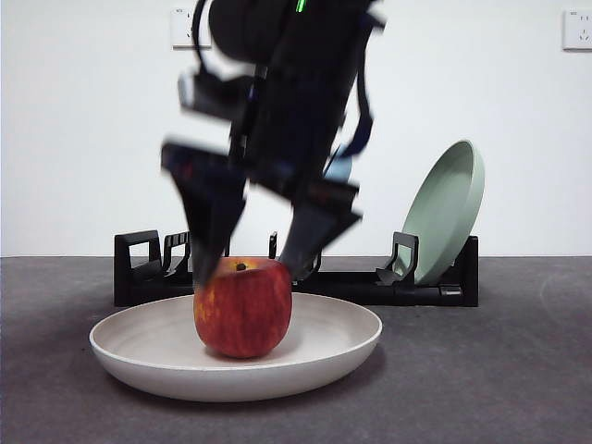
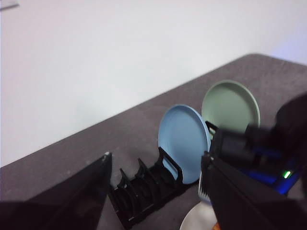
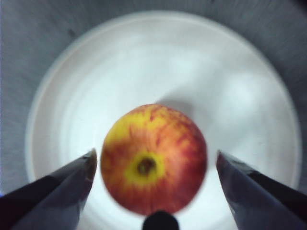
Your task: Take the yellow plate from the plate rack,put the plate on the table,take the apple from the table,put the apple in the plate
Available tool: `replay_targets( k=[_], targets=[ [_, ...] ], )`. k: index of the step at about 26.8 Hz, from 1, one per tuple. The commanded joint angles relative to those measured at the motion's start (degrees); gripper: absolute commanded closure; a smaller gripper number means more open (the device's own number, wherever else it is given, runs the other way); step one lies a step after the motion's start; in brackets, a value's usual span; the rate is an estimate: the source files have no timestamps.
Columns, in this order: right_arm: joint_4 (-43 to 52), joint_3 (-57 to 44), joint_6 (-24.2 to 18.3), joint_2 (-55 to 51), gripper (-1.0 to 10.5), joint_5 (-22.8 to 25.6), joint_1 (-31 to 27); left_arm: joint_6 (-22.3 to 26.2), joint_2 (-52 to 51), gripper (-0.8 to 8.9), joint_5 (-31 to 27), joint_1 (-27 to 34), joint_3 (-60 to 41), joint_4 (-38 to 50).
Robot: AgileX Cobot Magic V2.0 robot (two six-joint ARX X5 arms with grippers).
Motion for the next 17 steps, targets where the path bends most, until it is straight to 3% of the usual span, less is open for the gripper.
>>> replay_targets(
  k=[1,12,16,17],
  targets=[
    [-1.42,-0.11,0.48,-3.34,5.3,-0.04,0.02,0.02,1.88,5.0,0.09,0.15,-0.07,0.24],
    [-10.84,-0.11,0.28,-20.09,5.7,0.2,-3.87,1.18,12.35,5.16,1.62,0.22,-0.07,2.45],
    [-14.69,-0.11,-1.53,-25.18,8.6,0.2,-7.15,4.5,14.97,8.04,9.75,1.62,-0.07,0.66],
    [-15.54,-0.11,-2.32,-26.51,9.3,0.2,-8.11,5.11,15.56,8.3,12.15,2.21,-0.07,0.09]
  ],
)
